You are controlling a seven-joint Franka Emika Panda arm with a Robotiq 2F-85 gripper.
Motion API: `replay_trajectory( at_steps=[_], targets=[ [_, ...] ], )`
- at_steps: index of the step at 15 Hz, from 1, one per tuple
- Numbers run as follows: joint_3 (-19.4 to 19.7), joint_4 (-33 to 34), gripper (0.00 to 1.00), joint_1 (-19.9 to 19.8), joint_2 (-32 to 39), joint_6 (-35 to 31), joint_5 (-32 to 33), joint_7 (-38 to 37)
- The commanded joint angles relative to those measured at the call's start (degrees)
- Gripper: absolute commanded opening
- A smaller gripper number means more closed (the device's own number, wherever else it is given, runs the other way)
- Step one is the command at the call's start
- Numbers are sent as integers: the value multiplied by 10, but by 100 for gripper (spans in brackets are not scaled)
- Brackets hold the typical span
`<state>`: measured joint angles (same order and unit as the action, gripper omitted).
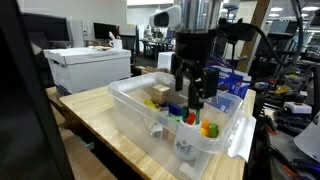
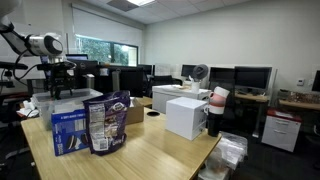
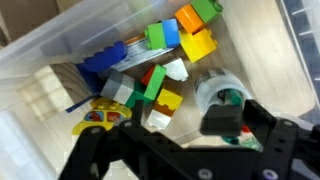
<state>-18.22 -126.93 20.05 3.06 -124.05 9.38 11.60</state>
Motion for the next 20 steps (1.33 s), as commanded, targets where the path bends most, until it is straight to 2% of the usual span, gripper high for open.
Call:
replay_trajectory(
  at_steps=[1, 10, 20],
  targets=[
    [9, -44, 100, -14, -88, -20, 19, -58],
    [33, -133, 100, -69, -216, -22, 88, -201],
    [23, -234, 100, -159, -285, 28, 206, -394]
  ],
)
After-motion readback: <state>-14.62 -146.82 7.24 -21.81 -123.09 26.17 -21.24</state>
